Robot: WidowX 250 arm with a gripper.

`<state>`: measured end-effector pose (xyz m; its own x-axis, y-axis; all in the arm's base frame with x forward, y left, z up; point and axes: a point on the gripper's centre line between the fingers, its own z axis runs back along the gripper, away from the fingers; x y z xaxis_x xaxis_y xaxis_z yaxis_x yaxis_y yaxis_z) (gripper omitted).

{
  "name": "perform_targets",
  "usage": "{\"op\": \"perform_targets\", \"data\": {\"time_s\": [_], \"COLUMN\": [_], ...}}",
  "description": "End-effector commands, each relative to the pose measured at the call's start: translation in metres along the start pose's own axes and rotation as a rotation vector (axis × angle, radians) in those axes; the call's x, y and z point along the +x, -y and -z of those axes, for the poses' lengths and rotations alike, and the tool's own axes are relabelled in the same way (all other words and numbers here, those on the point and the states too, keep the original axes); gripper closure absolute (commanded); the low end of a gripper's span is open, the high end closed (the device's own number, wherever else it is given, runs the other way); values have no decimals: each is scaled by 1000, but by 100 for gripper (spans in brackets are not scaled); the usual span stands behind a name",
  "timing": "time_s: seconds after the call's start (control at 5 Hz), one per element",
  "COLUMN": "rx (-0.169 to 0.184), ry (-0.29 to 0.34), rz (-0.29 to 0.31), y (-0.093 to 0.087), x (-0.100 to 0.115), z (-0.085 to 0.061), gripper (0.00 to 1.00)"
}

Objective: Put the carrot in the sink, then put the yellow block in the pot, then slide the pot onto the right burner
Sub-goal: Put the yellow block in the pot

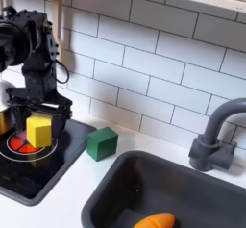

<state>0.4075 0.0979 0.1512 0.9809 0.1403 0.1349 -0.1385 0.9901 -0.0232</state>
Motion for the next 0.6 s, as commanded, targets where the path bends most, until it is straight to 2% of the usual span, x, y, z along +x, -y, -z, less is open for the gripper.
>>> {"op": "perform_targets", "data": {"time_s": [0.0, 0.4], "rx": [16, 7], "ry": [-17, -34], "rz": [13, 16], "y": [5, 5], "x": [4, 2], "z": [8, 13], "gripper": [0, 0]}}
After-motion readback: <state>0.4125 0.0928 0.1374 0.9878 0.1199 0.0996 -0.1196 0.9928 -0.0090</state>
